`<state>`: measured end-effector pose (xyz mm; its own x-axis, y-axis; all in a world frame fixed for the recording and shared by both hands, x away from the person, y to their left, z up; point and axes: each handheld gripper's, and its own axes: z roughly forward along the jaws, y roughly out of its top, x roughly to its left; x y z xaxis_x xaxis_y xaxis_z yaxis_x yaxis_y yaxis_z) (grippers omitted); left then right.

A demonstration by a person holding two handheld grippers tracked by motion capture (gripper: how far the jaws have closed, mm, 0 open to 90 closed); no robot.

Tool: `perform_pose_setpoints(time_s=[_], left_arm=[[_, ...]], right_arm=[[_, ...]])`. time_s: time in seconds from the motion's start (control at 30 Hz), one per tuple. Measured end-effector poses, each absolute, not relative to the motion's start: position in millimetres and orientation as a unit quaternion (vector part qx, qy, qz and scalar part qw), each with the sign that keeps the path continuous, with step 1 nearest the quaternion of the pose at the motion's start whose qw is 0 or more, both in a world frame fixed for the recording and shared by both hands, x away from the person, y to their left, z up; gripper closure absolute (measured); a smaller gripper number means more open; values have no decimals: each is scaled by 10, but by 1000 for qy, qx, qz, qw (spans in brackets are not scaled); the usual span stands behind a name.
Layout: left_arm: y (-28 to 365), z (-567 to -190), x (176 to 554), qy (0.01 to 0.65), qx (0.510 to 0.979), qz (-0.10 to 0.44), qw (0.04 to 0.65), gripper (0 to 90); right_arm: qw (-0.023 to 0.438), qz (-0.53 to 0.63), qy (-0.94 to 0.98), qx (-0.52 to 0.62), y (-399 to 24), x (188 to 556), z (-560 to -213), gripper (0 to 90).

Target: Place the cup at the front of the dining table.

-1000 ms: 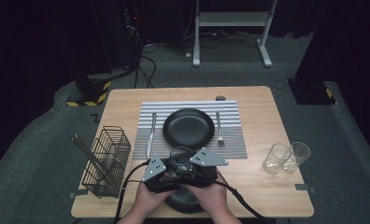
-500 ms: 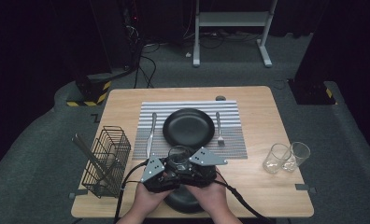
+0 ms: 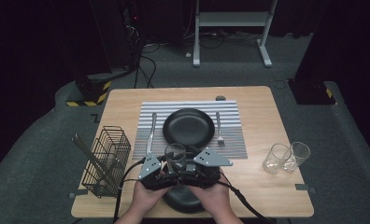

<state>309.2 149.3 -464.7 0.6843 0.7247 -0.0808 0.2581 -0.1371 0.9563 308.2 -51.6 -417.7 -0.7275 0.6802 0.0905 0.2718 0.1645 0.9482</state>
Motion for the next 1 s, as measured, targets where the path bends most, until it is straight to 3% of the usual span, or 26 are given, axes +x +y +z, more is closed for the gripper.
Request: perform_pose_setpoints(time_s=[0.53,1.0], left_arm=[[1633,-4600,3119,353,710,233,564,308],[1747,-4610,3153,372,698,248,559,308]], right_arm=[[233,536,741,330,-816,3002,-4173,262],[251,512,734,369,-1178,3090,-4371,300]])
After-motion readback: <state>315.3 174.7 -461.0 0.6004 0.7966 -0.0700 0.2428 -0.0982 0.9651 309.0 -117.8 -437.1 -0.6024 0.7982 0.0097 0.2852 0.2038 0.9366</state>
